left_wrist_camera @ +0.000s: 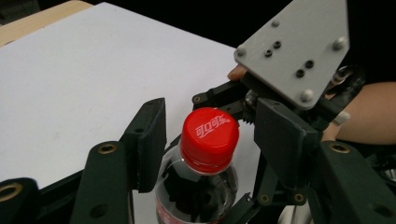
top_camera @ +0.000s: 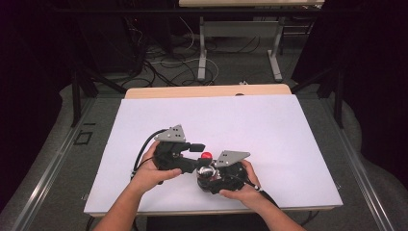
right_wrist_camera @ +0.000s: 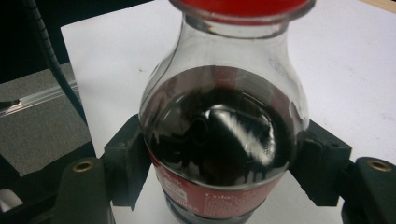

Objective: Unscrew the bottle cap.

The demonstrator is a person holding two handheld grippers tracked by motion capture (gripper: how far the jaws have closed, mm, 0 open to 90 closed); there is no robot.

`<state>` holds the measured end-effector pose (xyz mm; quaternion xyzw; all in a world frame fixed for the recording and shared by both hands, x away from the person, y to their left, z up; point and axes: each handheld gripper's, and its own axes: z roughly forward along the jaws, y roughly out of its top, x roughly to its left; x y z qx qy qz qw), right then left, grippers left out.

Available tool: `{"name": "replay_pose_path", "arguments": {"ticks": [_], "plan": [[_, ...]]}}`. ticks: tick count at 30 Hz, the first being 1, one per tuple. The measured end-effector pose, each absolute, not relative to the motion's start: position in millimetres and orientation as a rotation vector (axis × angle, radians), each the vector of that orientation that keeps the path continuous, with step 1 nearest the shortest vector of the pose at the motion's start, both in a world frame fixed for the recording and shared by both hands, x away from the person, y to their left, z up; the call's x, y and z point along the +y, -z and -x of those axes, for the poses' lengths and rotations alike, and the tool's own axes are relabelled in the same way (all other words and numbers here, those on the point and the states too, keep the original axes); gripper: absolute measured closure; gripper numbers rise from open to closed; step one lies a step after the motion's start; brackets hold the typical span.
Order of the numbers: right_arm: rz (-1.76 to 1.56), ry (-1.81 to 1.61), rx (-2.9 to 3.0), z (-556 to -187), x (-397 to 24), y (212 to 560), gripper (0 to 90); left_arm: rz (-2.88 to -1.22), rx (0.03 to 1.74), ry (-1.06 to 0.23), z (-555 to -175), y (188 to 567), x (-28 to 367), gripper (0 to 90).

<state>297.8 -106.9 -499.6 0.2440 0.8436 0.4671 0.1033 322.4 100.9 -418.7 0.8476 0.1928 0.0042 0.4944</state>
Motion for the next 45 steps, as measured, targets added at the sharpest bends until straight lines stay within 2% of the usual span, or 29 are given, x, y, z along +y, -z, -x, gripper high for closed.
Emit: {"name": "replay_pose_path", "arguments": {"ticks": [9,16,30,33,37,40,43,45], "plan": [[-0.687,-1.383,2.494,-298,-106,500,29.1,-2.061,0.404,-0.011,-321,420,98,59.9],[-0.701,-1.368,2.503,-297,-105,500,29.1,-2.051,0.44,-0.031,-319,421,99,61.3],[-0.763,-1.355,2.453,-299,-108,500,29.1,-1.988,0.889,-0.288,-287,413,66,61.5],[-0.79,-1.347,2.444,-299,-108,501,29.1,-1.977,0.934,-0.336,-284,413,61,61.6],[-0.796,-1.352,2.449,-299,-109,500,29.2,-1.979,0.949,-0.328,-285,412,60,61.4],[-0.792,-1.358,2.45,-299,-109,500,29.1,-1.986,0.927,-0.26,-290,411,63,59.0],[-0.78,-1.361,2.453,-300,-109,500,29.1,-1.992,0.847,-0.219,-296,410,69,46.4],[-0.777,-1.364,2.455,-299,-109,500,29.1,-2.005,0.813,-0.209,-299,408,73,42.4]]}}
